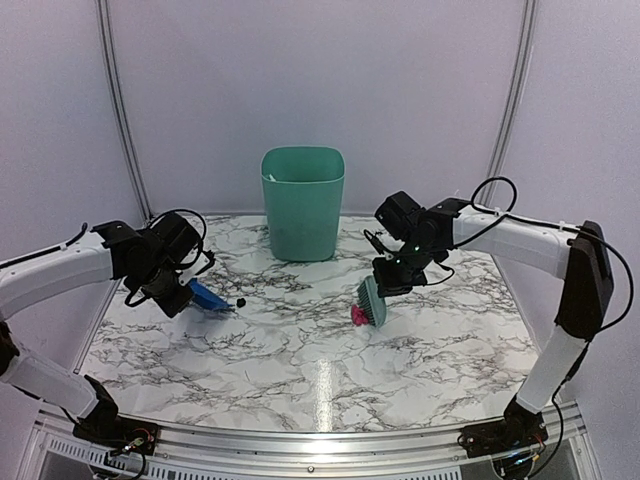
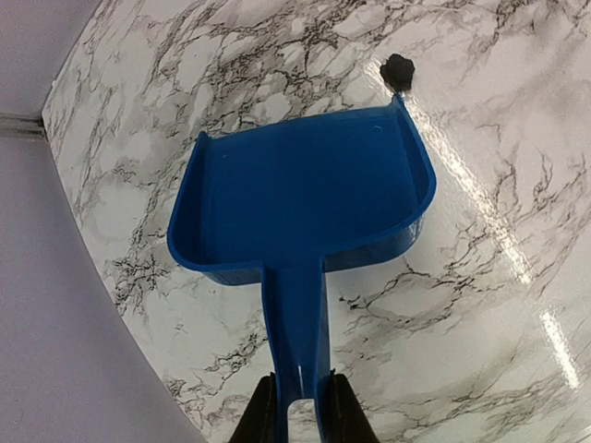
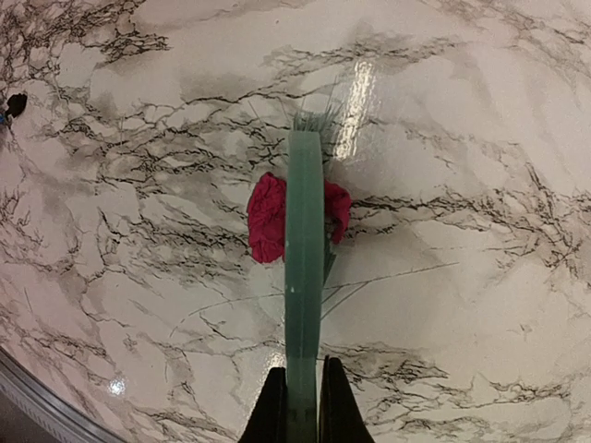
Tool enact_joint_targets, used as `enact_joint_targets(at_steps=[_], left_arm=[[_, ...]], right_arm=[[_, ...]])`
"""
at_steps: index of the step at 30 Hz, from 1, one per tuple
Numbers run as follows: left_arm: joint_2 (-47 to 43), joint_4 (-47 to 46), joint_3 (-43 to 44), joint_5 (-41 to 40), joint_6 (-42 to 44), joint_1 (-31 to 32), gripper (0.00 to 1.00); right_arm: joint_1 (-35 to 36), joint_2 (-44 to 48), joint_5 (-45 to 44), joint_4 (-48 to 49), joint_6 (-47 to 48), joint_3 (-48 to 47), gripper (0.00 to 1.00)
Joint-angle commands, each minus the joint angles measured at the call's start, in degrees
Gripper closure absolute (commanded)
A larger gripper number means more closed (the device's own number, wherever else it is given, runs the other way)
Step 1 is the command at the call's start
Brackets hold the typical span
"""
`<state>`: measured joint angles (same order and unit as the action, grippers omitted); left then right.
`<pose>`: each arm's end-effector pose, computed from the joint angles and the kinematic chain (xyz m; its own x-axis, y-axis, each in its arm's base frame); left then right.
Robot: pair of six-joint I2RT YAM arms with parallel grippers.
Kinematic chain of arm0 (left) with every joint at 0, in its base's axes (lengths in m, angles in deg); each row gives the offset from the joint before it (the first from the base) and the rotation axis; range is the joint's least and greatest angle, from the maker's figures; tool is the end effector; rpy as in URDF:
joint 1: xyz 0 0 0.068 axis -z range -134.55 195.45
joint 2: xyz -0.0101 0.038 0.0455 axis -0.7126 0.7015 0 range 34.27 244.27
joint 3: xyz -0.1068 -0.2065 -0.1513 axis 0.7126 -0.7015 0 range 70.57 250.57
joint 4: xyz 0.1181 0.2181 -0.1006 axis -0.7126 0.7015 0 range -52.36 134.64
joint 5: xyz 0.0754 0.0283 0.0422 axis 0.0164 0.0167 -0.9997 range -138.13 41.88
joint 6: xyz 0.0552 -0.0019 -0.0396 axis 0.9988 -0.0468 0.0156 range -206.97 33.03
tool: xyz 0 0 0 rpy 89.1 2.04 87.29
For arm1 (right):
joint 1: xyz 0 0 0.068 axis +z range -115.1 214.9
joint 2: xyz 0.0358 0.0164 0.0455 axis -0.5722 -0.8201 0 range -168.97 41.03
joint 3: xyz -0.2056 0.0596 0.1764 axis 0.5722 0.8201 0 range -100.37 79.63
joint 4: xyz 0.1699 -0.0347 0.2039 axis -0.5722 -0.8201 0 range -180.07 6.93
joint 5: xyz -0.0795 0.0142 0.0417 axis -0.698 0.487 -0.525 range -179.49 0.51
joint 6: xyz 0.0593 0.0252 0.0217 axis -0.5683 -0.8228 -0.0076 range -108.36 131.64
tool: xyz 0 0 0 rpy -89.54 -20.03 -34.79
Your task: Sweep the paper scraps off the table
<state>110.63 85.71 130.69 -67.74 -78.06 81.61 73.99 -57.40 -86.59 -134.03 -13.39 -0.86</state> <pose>0.2283 -0.1441 0.2488 -0.6510 0.6563 -0.3814 0.5456 0.7539 0.3660 0.2804 0.2314 0.2390 -0.9285 -0.2098 -0.3063 -0.2770 0.9409 0.1951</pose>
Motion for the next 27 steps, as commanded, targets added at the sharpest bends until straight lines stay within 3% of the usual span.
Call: enact_joint_targets(at_steps=[1, 16, 27], left_arm=[[-2.3, -2.7, -2.9, 2.0, 11.2, -1.3, 1.00], [3.7, -11.3, -6.1, 22.6, 38.4, -15.2, 1.00], [10.6, -12.7, -5.8, 29.9, 47.3, -17.0, 1.00]], right_arm=[[0.8, 1.6, 1.4, -0.1, 0.0, 0.8, 1.00], [0.8, 2.0, 3.8, 0.3, 2.4, 0.9, 1.00], [0.5, 1.3, 3.5, 0.2, 5.1, 0.5, 1.00]])
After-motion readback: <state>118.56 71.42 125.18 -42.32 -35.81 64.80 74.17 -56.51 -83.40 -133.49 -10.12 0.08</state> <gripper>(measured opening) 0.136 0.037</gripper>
